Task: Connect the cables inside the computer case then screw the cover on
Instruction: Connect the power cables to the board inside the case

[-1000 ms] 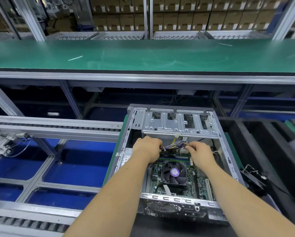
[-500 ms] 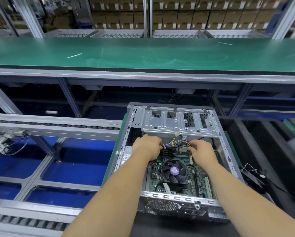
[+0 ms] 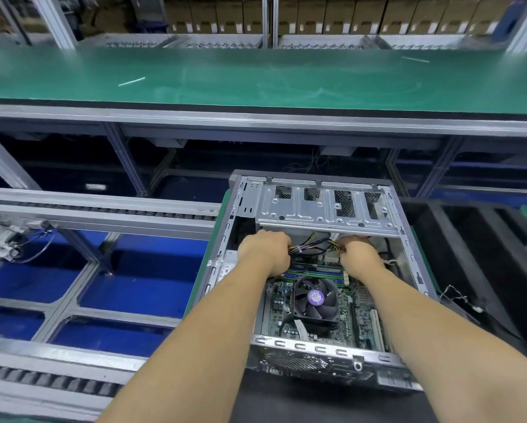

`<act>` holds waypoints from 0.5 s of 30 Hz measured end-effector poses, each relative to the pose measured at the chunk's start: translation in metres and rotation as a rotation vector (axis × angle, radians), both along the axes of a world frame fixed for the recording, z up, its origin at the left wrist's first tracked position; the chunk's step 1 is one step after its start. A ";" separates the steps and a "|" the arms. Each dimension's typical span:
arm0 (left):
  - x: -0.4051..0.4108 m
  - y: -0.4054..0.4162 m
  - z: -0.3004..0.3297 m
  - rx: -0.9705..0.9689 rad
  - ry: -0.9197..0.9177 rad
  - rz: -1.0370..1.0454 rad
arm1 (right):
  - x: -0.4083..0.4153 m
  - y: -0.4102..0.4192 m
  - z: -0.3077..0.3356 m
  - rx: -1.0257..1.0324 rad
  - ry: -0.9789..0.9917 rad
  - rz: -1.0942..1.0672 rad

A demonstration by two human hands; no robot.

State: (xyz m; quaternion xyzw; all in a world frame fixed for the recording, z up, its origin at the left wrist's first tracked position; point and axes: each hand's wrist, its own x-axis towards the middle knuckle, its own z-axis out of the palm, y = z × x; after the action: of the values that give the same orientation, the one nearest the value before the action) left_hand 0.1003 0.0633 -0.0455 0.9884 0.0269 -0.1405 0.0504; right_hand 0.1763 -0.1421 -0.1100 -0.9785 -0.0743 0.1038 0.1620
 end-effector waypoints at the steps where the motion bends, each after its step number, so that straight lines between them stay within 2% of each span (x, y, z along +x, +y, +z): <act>1: -0.001 0.000 0.000 0.005 0.000 0.000 | 0.001 0.000 -0.001 0.002 0.005 0.005; 15: -0.008 0.000 0.003 -0.098 -0.017 0.016 | 0.000 0.004 -0.003 -0.112 -0.028 0.039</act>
State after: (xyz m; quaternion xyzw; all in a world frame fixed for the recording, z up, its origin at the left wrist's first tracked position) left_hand 0.0927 0.0630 -0.0422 0.9857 0.0275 -0.1326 0.1003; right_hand 0.1762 -0.1383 -0.1128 -0.9858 -0.0895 0.0973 0.1038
